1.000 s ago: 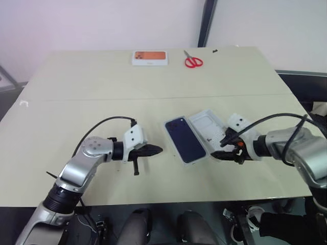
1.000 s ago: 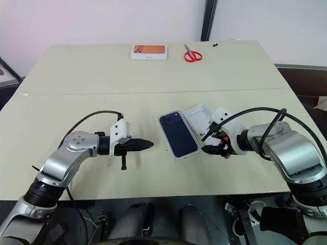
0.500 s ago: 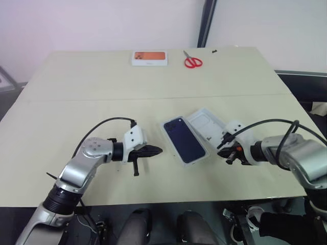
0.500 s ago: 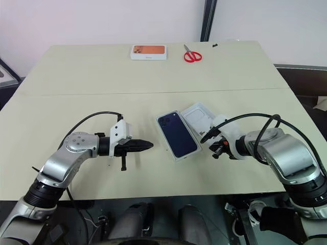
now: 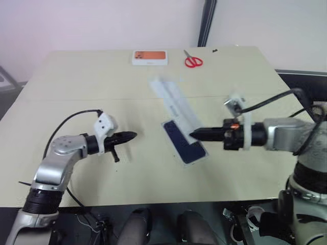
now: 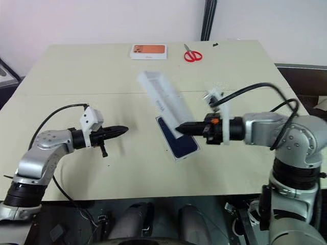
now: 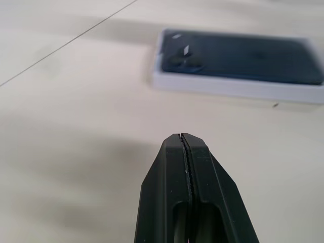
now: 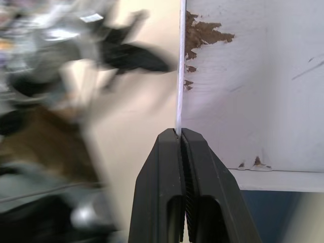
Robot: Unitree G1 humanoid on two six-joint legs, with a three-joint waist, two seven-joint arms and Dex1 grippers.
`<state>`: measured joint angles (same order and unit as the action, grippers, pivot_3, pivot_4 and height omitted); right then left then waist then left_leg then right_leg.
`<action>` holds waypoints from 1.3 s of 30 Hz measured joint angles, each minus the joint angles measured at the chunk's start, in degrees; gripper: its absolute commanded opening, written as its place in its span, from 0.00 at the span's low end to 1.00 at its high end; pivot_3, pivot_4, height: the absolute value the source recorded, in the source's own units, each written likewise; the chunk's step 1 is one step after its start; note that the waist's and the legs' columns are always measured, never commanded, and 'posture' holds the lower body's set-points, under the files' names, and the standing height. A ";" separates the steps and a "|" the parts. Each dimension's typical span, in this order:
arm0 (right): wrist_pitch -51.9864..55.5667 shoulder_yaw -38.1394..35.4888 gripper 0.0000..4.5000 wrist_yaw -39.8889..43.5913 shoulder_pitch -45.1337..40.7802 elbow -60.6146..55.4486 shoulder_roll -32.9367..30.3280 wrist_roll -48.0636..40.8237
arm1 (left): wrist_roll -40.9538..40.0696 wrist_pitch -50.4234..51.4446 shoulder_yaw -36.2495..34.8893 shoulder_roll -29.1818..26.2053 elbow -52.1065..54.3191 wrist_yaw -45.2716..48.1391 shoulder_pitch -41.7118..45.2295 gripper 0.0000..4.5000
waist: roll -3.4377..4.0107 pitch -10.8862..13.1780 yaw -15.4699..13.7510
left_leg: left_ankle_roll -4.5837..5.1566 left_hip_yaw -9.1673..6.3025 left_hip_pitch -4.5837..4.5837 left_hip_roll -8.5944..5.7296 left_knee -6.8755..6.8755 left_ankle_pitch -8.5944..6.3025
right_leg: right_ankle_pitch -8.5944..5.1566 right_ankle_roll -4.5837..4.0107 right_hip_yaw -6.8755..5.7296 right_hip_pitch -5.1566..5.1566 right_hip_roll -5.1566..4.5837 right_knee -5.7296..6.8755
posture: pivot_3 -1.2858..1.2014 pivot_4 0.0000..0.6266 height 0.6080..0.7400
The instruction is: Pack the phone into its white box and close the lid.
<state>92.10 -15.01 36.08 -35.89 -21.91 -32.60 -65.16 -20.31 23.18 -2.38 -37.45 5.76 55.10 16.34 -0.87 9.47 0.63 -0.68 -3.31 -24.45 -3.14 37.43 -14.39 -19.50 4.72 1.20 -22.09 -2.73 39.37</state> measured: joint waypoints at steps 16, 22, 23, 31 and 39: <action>-22.40 24.17 0.07 -40.61 10.38 12.28 -4.08 -46.29 | -0.93 0.04 1.93 -0.67 5.35 0.44 -1.07 0.00 | -0.02 0.01 0.11 | 0.10 0.00 0.01 0.02 0.12 -0.05 | 0.00 0.01 -0.05 0.14 0.01 -0.07 | 0.52 0.24 1.00; -23.48 20.76 0.69 -47.59 10.47 15.06 -2.26 -46.48 | 0.89 -0.19 8.18 1.34 5.15 1.82 2.20 0.00 | -0.01 0.01 0.12 | 0.11 0.00 0.01 0.02 0.13 -0.05 | 0.00 0.01 -0.05 0.15 0.02 -0.06 | 0.52 0.24 1.00; -23.66 20.28 0.78 -48.03 10.22 15.13 -2.34 -46.48 | 1.28 -0.33 8.82 1.73 4.86 1.91 2.70 0.00 | -0.01 0.01 0.16 | 0.12 0.00 0.01 0.01 0.13 -0.05 | 0.00 0.01 -0.05 0.14 0.03 -0.06 | 0.52 0.24 1.00; -21.14 18.60 0.99 -40.44 0.60 9.46 -16.38 -34.59 | 7.56 -3.79 16.43 7.00 -2.08 1.75 9.44 0.00 | 0.02 0.03 0.00 | 0.17 0.00 -0.01 0.01 0.17 -0.08 | 0.00 0.01 -0.07 0.18 0.04 -0.13 | 0.52 0.24 1.00; -29.67 25.38 0.69 -17.88 -0.04 6.05 -26.23 1.63 | 9.39 -5.25 17.76 11.39 -3.57 -0.34 11.54 0.00 | 0.04 0.03 0.34 | 0.20 0.03 -0.03 0.02 0.20 -0.10 | -0.01 0.01 -0.01 0.11 0.07 -0.10 | 0.52 0.24 1.00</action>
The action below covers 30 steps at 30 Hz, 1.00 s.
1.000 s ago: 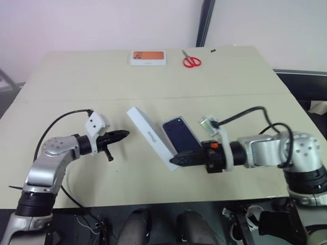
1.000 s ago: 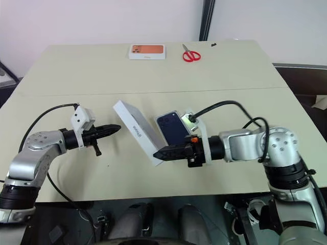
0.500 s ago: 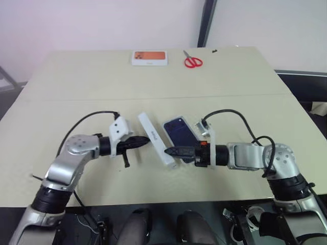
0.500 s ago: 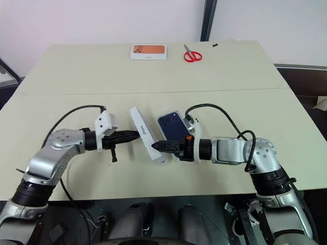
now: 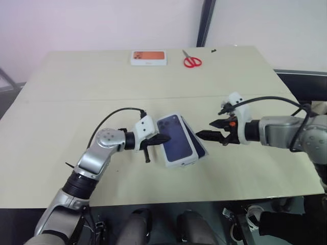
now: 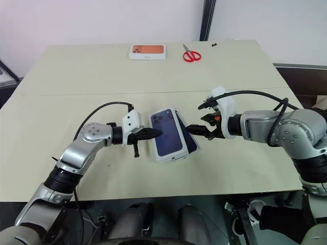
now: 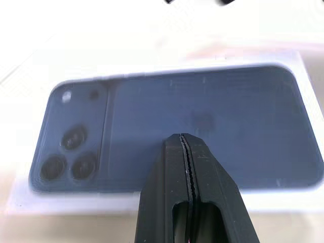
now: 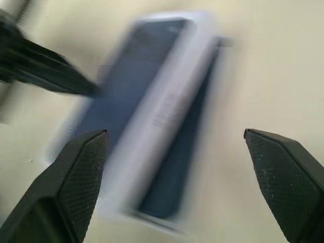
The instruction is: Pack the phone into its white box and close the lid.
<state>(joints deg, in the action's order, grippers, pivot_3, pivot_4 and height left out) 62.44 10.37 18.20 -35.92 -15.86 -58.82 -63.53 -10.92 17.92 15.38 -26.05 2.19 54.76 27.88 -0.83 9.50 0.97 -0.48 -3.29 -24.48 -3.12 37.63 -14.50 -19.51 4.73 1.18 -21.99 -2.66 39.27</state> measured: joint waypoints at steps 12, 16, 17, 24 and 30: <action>-20.12 10.43 0.01 19.24 1.92 -3.22 -1.08 35.34 | -4.65 6.76 -7.92 -10.10 7.16 1.21 -6.19 0.00 | 0.02 0.01 -0.20 | -0.02 -0.01 -0.02 0.01 0.00 0.01 | 0.00 0.00 0.02 -0.06 -0.01 0.01 | 0.52 0.24 1.00; -23.81 12.03 0.01 22.32 2.12 -3.06 1.24 42.54 | -2.50 6.91 -4.69 -13.65 7.60 3.81 -7.46 0.00 | 0.04 0.03 -0.58 | -0.03 -0.02 -0.02 0.00 0.03 0.01 | 0.00 0.00 0.00 -0.01 -0.04 0.00 | 0.52 0.24 1.00; -24.35 12.29 0.01 22.84 2.12 -3.07 1.76 43.58 | -2.04 6.91 -4.03 -13.60 7.55 3.84 -7.33 0.00 | 0.04 0.03 -0.61 | -0.03 -0.02 -0.02 -0.01 0.05 0.01 | 0.00 0.00 0.00 0.00 -0.04 -0.01 | 0.52 0.24 1.00; -25.74 14.04 0.01 26.76 2.23 -2.62 5.28 50.65 | 0.84 7.29 1.44 -8.58 5.29 3.51 -2.17 0.00 | 0.05 0.03 -0.47 | -0.03 -0.02 -0.02 -0.01 0.07 0.01 | 0.00 0.00 -0.01 0.00 -0.02 0.01 | 0.52 0.24 1.00; -25.58 13.76 0.01 28.63 2.85 -2.62 6.42 53.67 | 2.00 6.12 3.09 -5.64 3.89 3.24 -1.10 0.00 | 0.04 0.03 -0.32 | -0.05 -0.02 -0.02 -0.01 0.08 0.02 | 0.00 0.00 0.00 -0.03 -0.01 0.05 | 0.52 0.24 1.00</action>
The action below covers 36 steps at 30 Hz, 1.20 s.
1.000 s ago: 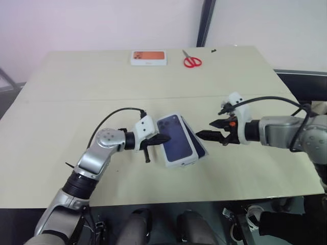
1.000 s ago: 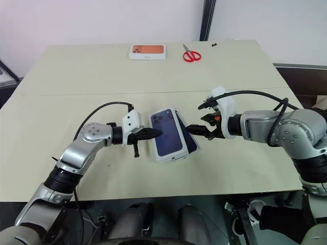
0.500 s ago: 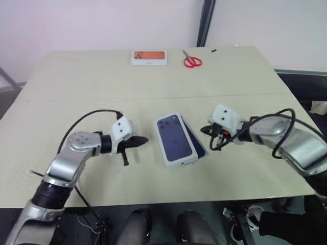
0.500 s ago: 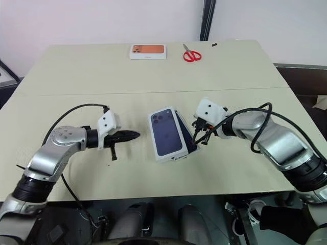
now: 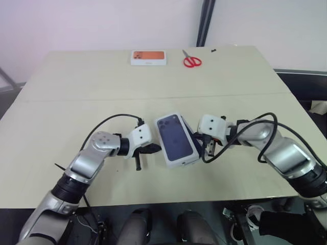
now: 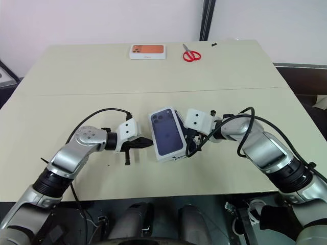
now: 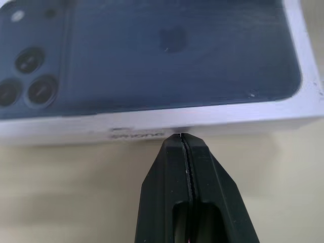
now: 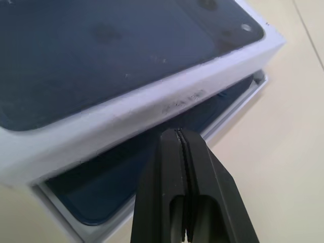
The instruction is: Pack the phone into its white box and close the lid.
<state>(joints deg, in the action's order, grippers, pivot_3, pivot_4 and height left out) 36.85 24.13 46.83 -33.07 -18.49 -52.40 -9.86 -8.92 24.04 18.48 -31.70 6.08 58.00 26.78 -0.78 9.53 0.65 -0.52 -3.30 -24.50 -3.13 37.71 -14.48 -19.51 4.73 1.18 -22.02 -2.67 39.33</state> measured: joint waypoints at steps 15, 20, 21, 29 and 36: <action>-1.05 -3.28 0.01 3.47 3.37 0.25 -0.36 5.34 | -0.05 -0.75 1.17 3.70 0.02 0.92 0.64 0.00 | 0.00 0.00 -0.07 | 0.00 0.00 0.00 0.00 0.08 0.00 | 0.00 0.00 -0.01 0.04 0.00 0.00 | 0.52 0.24 1.00; -1.29 -3.97 0.01 4.45 4.33 0.26 -0.32 6.33 | 0.50 -0.94 2.25 3.83 0.02 1.08 1.02 0.00 | 0.00 0.00 -0.12 | 0.00 -0.01 0.00 0.00 0.10 0.00 | 0.00 0.00 -0.02 0.07 0.00 0.00 | 0.52 0.24 1.00; -1.31 -4.15 0.01 4.47 4.60 0.26 -0.28 6.41 | 0.72 -0.98 2.46 3.98 0.01 1.04 1.03 0.00 | 0.00 0.00 -0.12 | 0.00 -0.01 0.00 0.00 0.11 0.00 | 0.00 0.00 -0.02 0.07 0.00 0.00 | 0.52 0.24 1.00; -1.59 -4.86 0.01 3.87 5.51 1.48 1.54 8.04 | 1.66 -1.40 2.73 4.89 -0.76 0.40 1.04 0.00 | 0.00 0.00 -0.13 | 0.00 -0.01 0.00 0.00 0.14 0.00 | 0.00 0.00 -0.02 0.08 0.00 0.01 | 0.52 0.24 1.00; -2.04 -5.09 0.01 3.22 6.07 3.16 2.28 9.37 | 1.68 -1.94 2.47 6.26 -1.15 -1.10 1.04 0.00 | 0.00 0.00 -0.15 | 0.00 -0.01 0.00 0.00 0.16 0.00 | 0.00 0.00 -0.03 0.09 0.00 0.02 | 0.52 0.24 1.00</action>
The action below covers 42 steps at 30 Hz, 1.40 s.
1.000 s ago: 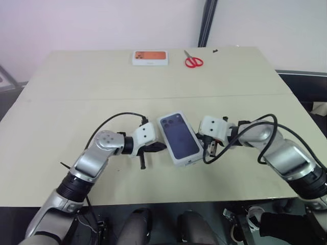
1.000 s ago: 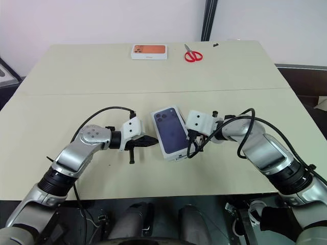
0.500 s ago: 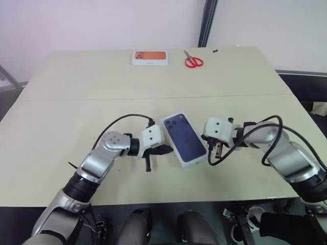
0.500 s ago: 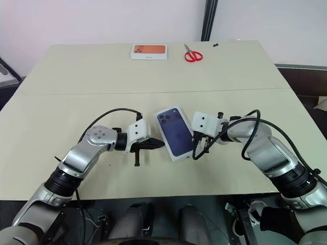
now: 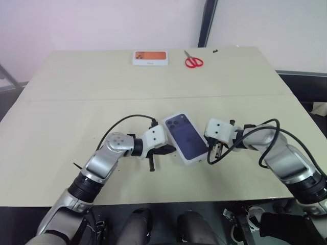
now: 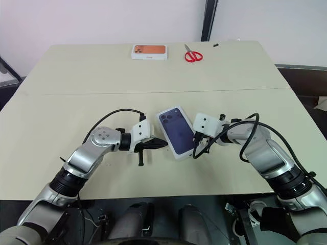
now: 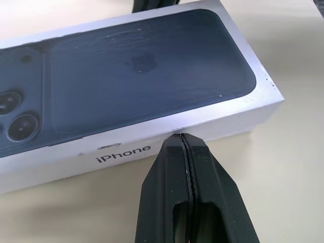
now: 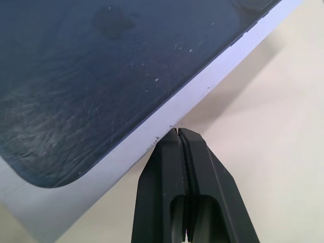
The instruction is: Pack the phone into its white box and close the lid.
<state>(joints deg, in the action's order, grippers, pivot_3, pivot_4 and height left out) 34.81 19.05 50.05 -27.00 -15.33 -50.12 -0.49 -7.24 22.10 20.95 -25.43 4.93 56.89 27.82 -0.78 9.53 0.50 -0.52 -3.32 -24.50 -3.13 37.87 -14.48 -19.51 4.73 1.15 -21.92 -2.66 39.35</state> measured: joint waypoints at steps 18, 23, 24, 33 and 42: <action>0.66 -15.48 0.01 5.70 3.72 -2.34 -0.77 -10.02 | -5.54 0.02 -7.58 0.81 1.69 -3.33 -1.16 0.00 | 0.00 0.00 -0.23 | 0.02 -0.03 0.02 0.00 0.04 -0.01 | 0.00 0.01 -0.03 0.09 0.00 -0.01 | 0.52 0.24 1.00; 4.04 -16.13 0.01 8.17 9.44 -8.57 -1.21 -14.90 | -3.22 -0.31 -7.81 2.93 -2.40 -7.52 0.84 0.00 | 0.00 0.00 -0.61 | 0.05 -0.02 0.05 0.00 0.09 -0.03 | 0.00 0.01 -0.04 0.13 0.01 0.00 | 0.52 0.24 1.00; 4.34 -15.47 0.01 7.83 10.33 -9.35 -1.21 -14.77 | -2.07 -0.36 -6.85 2.98 -3.50 -8.06 1.52 0.00 | 0.00 0.00 -0.74 | 0.05 -0.02 0.05 0.00 0.09 -0.03 | 0.00 0.01 -0.03 0.13 0.01 0.00 | 0.52 0.24 1.00; 5.74 -11.83 0.01 4.75 12.73 -10.42 -1.37 -12.17 | 3.37 -0.13 0.26 3.55 -8.44 -6.84 2.59 0.00 | -0.01 -0.01 -1.13 | 0.05 -0.02 0.06 -0.01 0.13 -0.03 | 0.00 0.02 -0.02 0.15 0.01 -0.01 | 0.52 0.24 1.00; 6.02 -11.51 0.01 3.65 13.07 -10.74 -1.55 -12.03 | 5.28 0.06 0.70 3.10 -8.86 -6.73 2.70 0.00 | -0.02 -0.02 -1.14 | 0.05 -0.04 0.17 -0.01 0.13 -0.03 | 0.00 0.02 -0.04 0.28 0.00 -0.03 | 0.52 0.24 1.00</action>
<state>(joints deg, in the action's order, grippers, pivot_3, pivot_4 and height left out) 40.83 7.54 53.71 -13.93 -26.07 -51.68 -12.52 -1.96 22.16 21.65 -22.34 -3.93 50.16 30.52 -0.80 9.50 -0.65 -0.47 -3.35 -24.33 -3.14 38.01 -14.51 -19.51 4.75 1.12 -21.64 -2.66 39.32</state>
